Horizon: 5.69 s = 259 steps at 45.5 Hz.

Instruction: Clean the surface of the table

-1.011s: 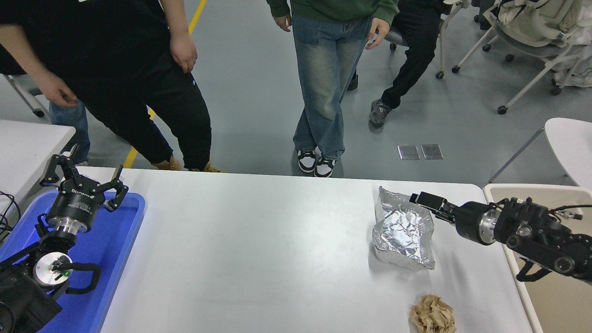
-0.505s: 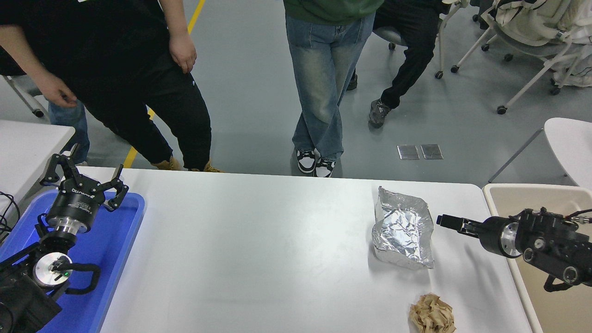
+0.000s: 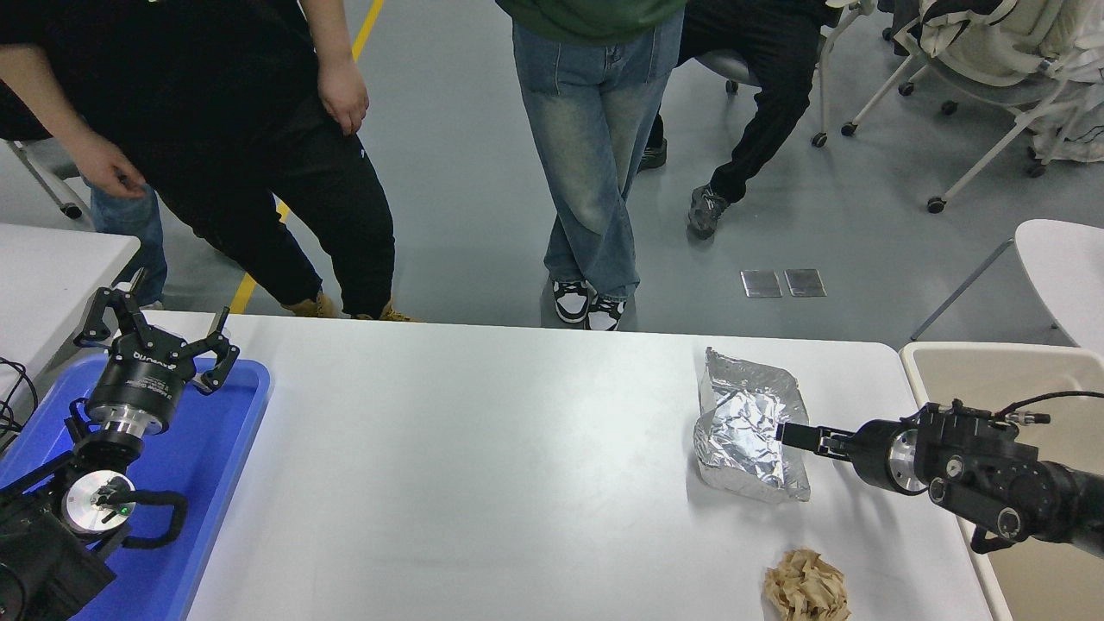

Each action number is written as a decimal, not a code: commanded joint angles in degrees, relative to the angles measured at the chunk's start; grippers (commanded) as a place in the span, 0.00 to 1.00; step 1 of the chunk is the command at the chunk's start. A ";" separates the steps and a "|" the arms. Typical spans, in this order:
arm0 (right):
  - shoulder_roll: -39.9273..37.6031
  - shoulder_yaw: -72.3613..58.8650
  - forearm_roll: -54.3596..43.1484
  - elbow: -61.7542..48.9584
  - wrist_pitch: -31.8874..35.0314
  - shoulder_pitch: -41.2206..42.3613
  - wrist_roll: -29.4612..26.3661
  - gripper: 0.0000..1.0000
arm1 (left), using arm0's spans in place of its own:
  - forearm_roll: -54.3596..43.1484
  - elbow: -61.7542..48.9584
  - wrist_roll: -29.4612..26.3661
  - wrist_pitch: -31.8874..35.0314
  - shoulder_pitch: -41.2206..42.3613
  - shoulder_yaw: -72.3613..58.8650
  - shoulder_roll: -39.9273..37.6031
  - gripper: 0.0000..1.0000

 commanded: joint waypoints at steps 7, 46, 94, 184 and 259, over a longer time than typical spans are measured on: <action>3.49 -1.32 -0.11 -1.02 0.08 0.40 -0.01 0.78 | -0.05 -0.01 0.00 0.00 0.00 0.01 0.06 1.00; 3.58 -8.26 0.24 -1.20 0.96 4.09 0.17 0.00 | 0.04 -0.01 0.00 0.00 0.00 0.01 -0.03 1.00; -43.17 -5.98 2.08 35.36 13.70 28.16 1.75 0.00 | -0.05 -0.01 0.00 0.00 0.00 0.01 0.06 1.00; -11.99 -2.46 26.25 -35.63 7.64 -7.50 0.96 0.00 | -0.05 -0.01 0.00 0.09 0.00 0.01 0.06 1.00; 2.35 -0.88 32.93 -49.10 2.72 -14.55 -11.96 1.00 | -0.05 0.08 0.00 0.09 0.00 0.01 0.06 1.00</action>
